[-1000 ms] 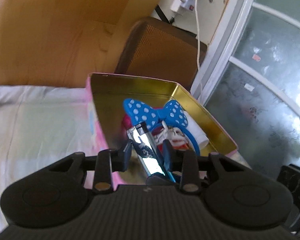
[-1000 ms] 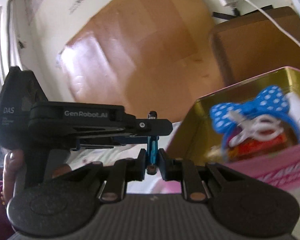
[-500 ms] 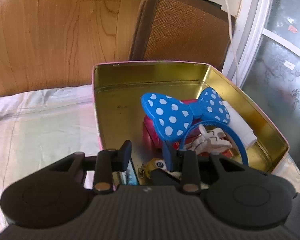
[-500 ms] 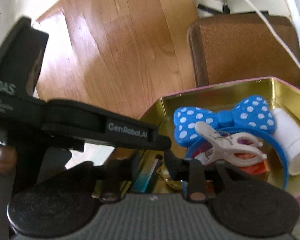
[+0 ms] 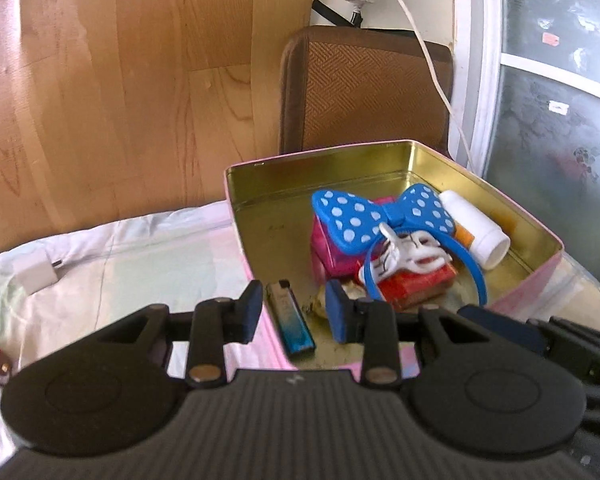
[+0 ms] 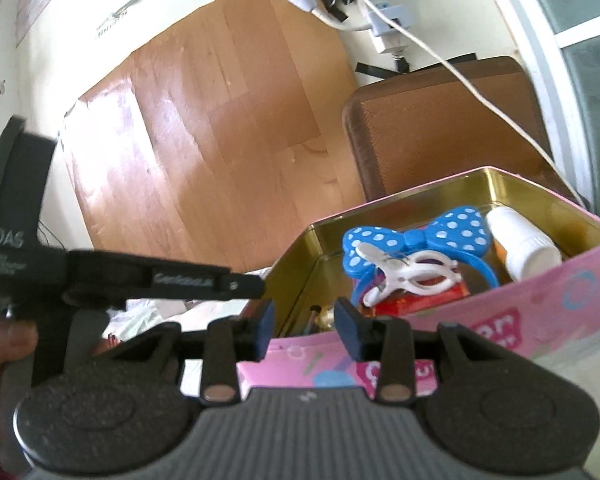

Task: Organize rigid objects
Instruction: 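Carry the lighter into the pink tin and open the right gripper, then move the right gripper from the tin to the red figurine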

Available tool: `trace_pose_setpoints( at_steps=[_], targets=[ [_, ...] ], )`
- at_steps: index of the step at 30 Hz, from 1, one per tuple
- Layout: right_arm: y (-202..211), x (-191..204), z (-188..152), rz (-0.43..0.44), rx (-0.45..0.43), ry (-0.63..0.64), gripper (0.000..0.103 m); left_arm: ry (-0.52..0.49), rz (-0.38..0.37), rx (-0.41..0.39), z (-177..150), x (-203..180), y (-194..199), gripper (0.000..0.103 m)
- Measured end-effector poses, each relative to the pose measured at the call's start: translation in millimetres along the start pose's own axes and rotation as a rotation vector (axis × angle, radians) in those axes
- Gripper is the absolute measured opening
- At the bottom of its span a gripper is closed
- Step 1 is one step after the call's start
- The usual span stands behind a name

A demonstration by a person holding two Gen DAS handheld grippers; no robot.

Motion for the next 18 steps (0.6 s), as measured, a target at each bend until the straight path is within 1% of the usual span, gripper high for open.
trace_pose_setpoints(
  at_steps=[9,11,14,18],
  targets=[
    [12.7,11.4,2.9,0.0,-0.01,-0.01,0.035,-0.003,0.048,-0.016,-18.2,14.2,21.9,0.039],
    [13.7,16.1,3.3,0.002,-0.01,0.0,0.035,0.003,0.056,-0.016,-22.1,19.3,24.8,0.042],
    [16.4,21.8,4.6,0.0,-0.018,0.011,0.037,0.003,0.074,-0.022,-26.8,25.4,28.4,0.042],
    [21.0,27.1,7.1,-0.009,-0.036,0.018,0.037,0.005,0.09,-0.029,-32.3,33.5,32.4,0.042]
  ],
)
Point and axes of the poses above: each gripper's, at about its wrist camera, not at the fingertips, and y roughly against the way its jaws point, x to its left, z to its top, the point moved 8 cm from there along -y, roughly the way its jaws point, and after that the axes turned 13 degrees about z, right-handed, at the moved point
